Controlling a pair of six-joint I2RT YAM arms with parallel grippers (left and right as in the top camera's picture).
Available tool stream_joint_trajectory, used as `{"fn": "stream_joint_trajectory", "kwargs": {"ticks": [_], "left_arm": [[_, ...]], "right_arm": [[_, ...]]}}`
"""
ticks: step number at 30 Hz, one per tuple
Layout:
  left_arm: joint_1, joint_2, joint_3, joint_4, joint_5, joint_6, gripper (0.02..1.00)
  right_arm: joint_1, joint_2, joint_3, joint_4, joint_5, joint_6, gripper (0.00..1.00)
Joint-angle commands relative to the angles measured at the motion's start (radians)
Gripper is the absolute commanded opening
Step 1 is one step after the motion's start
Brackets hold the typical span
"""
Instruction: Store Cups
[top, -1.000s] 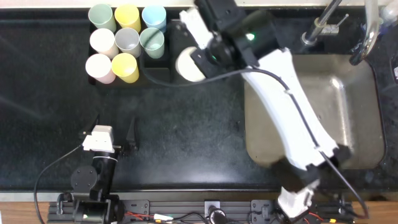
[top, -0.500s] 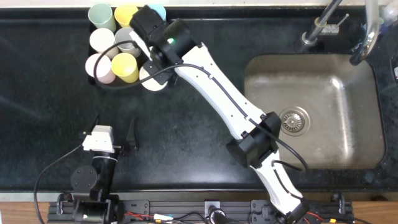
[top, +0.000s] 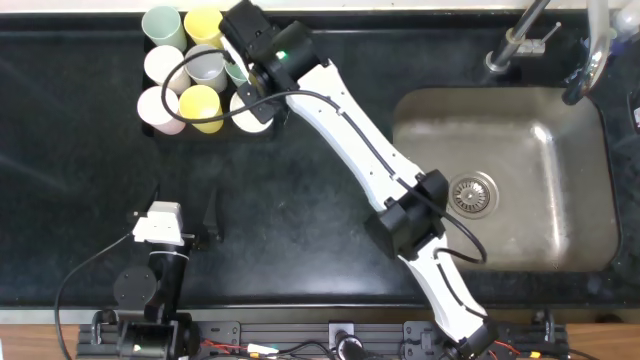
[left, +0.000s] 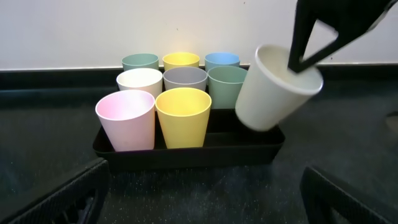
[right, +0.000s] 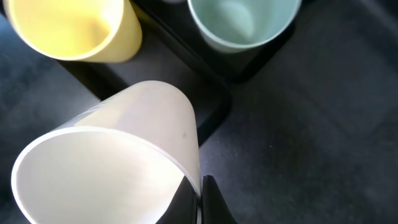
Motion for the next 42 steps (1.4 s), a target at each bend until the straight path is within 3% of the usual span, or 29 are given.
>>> {"fn": "stream_joint_trajectory", "kwargs": {"ticks": [1, 42], "left_arm": [[0.009, -0.010, -0.004, 0.000, 0.005, 0.022, 1.000], [0.009, -0.010, -0.004, 0.000, 0.005, 0.022, 1.000]], "right_arm": [[0.003, 0.018, 0.027, 0.008, 0.006, 0.010, 0.042], [-0.002, 0.109, 0.026, 0.048, 0.027, -0.005, 0.045]]}}
